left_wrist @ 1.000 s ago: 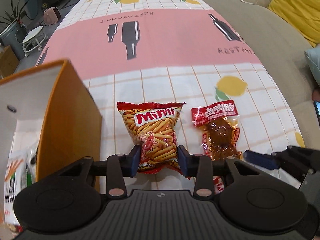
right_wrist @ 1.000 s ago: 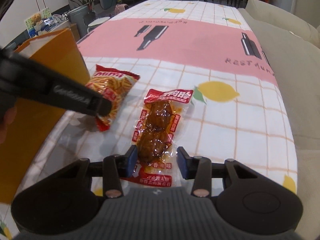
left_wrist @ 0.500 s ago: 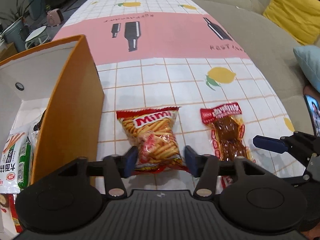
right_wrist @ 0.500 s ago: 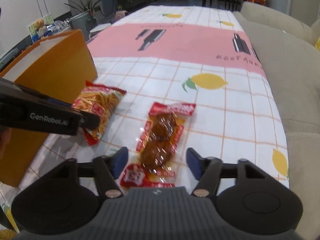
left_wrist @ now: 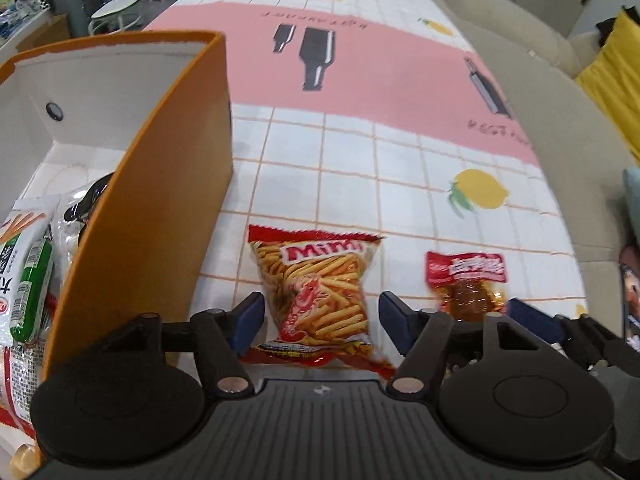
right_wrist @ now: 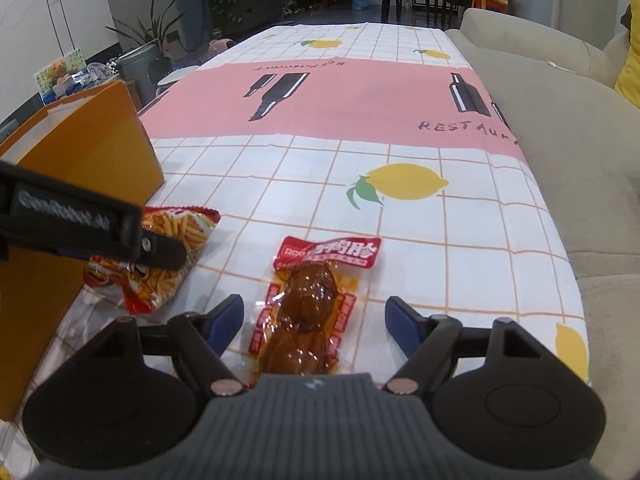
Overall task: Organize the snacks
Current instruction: 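Grasp the red MIMI bag with the left tool while the right grasps the duck-neck packet, then lift both packets and carry them over the orange box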
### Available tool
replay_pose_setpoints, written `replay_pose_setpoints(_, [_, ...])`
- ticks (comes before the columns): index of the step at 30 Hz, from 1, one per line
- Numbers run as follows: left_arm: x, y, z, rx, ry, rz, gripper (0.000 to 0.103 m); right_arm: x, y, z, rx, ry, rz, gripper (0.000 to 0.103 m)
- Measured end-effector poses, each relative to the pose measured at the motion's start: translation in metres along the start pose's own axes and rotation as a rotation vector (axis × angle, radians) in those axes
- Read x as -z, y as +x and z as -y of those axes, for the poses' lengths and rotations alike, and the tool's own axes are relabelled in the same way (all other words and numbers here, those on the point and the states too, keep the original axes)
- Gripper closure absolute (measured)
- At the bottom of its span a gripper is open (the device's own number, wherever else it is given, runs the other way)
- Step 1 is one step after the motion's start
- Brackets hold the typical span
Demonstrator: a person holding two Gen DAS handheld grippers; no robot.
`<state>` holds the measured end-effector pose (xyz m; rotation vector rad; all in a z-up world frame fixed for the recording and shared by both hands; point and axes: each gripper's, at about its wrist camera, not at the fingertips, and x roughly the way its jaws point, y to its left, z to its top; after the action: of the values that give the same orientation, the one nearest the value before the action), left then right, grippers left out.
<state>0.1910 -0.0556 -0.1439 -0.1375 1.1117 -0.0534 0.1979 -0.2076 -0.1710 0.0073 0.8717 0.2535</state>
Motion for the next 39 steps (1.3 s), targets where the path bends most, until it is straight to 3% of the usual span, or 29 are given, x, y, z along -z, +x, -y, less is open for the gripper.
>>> replay_pose_setpoints(5, [0.001, 0.004, -0.003, -0.009, 0.002, -0.008, 0.035, 0.0, 0.005, -0.005, 0.008, -0.027, 0.009, 0.035])
replay_pose_setpoints(10, [0.001, 0.004, -0.005, 0.002, 0.006, 0.002, 0.046, 0.0, 0.004, -0.011, 0.04, -0.064, 0.019, 0.059])
replay_pose_setpoints(16, [0.006, 0.0, -0.001, -0.003, 0.038, 0.018, 0.052, 0.0, 0.0, -0.009, 0.024, -0.029, 0.007, 0.068])
replay_pose_setpoints(27, [0.017, -0.032, 0.006, 0.034, 0.063, 0.061, 0.054, 0.0, -0.026, -0.021, 0.028, -0.061, 0.0, 0.071])
replay_pose_setpoints(39, [0.024, -0.1, 0.0, 0.102, 0.058, 0.165, 0.054, -0.001, -0.085, -0.029, 0.034, -0.029, 0.097, 0.071])
